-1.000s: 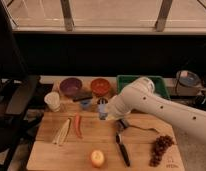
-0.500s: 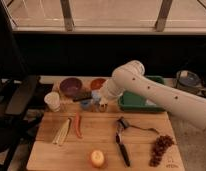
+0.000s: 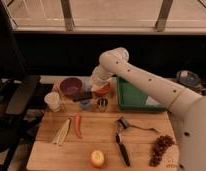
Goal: Wipe red bowl with sponge
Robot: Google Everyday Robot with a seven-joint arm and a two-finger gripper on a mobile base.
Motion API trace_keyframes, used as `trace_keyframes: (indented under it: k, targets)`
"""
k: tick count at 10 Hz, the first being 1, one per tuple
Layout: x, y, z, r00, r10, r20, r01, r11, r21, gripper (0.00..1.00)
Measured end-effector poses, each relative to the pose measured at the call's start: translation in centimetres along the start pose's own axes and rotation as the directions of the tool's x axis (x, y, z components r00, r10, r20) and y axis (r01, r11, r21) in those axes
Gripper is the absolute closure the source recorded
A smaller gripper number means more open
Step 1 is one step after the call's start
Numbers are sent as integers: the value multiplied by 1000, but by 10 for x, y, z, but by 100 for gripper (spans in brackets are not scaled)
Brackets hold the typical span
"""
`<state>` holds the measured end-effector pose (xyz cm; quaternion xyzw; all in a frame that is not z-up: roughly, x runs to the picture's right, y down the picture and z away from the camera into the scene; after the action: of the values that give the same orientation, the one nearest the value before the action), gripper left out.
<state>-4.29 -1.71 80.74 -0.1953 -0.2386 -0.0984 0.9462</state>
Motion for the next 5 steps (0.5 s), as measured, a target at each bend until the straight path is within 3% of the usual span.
trace_keyframes:
  k: [2,5]
  targets:
    - [2,-23,21,1000,-1,27,2,1000,-5,100]
    - [4,-25,23,1000,1,28,-1,1000,-5,100]
